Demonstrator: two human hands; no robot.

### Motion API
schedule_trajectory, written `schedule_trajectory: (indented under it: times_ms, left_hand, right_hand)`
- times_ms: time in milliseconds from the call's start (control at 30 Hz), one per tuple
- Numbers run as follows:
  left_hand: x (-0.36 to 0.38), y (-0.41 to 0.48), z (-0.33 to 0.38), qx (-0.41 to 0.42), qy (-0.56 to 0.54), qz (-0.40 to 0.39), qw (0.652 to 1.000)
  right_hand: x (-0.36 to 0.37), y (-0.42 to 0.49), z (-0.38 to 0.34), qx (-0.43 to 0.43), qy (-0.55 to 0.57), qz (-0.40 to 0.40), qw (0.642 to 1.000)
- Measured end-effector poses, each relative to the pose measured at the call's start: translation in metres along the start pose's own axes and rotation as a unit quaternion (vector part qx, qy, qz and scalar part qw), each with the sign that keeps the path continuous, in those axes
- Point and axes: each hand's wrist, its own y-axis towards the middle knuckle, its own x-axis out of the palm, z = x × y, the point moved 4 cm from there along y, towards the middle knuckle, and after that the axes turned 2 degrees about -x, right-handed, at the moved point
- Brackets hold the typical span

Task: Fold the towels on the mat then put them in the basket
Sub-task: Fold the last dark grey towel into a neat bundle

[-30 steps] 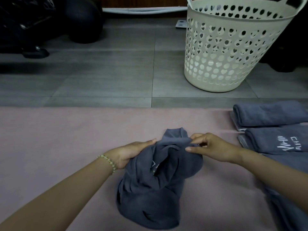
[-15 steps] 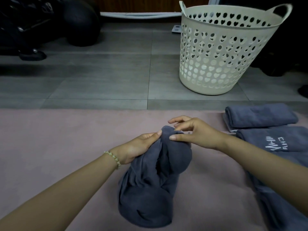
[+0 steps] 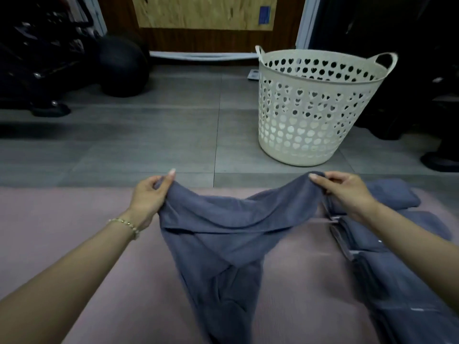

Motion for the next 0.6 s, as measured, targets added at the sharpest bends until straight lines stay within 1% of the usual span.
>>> schedule_trajectory:
  times_ms: [33,100,200,267,300,333,367,400,433,467,500,533,567,600]
  left_hand:
    - [-0.011,0.006,0.005,0.016,-0.007,0.035,0.999]
    - [-0.023,0.016,0.019,0.047,-0.028,0.069,0.996]
    - [-0.022,0.029,0.041,0.091,-0.019,0.065,0.994]
    - [-0.022,0.033,0.052,0.13,0.039,0.044,0.99]
    - [-0.024,0.033,0.057,0.159,0.081,0.017,0.984]
    - [-0.026,0.03,0.06,0.192,0.129,-0.025,0.973]
    - [-0.027,0.027,0.061,0.213,0.178,-0.086,0.957]
    - [-0.028,0.022,0.058,0.21,0.226,-0.157,0.938]
    - [-0.028,0.018,0.052,0.193,0.275,-0.219,0.916]
    - [-0.029,0.015,0.045,0.173,0.317,-0.252,0.898]
    - [-0.03,0.013,0.039,0.158,0.333,-0.264,0.891]
    - [-0.03,0.011,0.035,0.136,0.32,-0.276,0.896]
    - [-0.029,0.006,0.031,0.105,0.294,-0.292,0.904]
    - [-0.028,0.0,0.029,0.06,0.255,-0.311,0.914]
  right_hand:
    - [-0.015,0.003,-0.003,0.009,0.022,0.023,0.999]
    - [-0.038,0.01,-0.009,0.01,0.046,0.051,0.998]
    - [-0.05,0.024,-0.028,-0.023,0.051,0.043,0.998]
    - [-0.05,0.029,-0.045,-0.041,0.039,0.017,0.998]
    - [-0.05,0.031,-0.05,-0.046,0.029,-0.012,0.998]
    - [-0.052,0.033,-0.051,-0.05,-0.005,-0.05,0.998]
    - [-0.053,0.032,-0.052,-0.042,-0.052,-0.09,0.994]
    - [-0.055,0.029,-0.051,-0.03,-0.113,-0.127,0.985]
    - [-0.055,0.024,-0.052,-0.02,-0.182,-0.168,0.969]
    - [-0.053,0.019,-0.051,-0.015,-0.249,-0.199,0.948]
    - [-0.053,0.014,-0.047,-0.004,-0.311,-0.223,0.924]
    - [-0.052,0.012,-0.041,0.004,-0.348,-0.235,0.908]
    - [-0.051,0.01,-0.035,0.009,-0.351,-0.244,0.904]
    - [-0.047,0.009,-0.031,0.031,-0.301,-0.254,0.919]
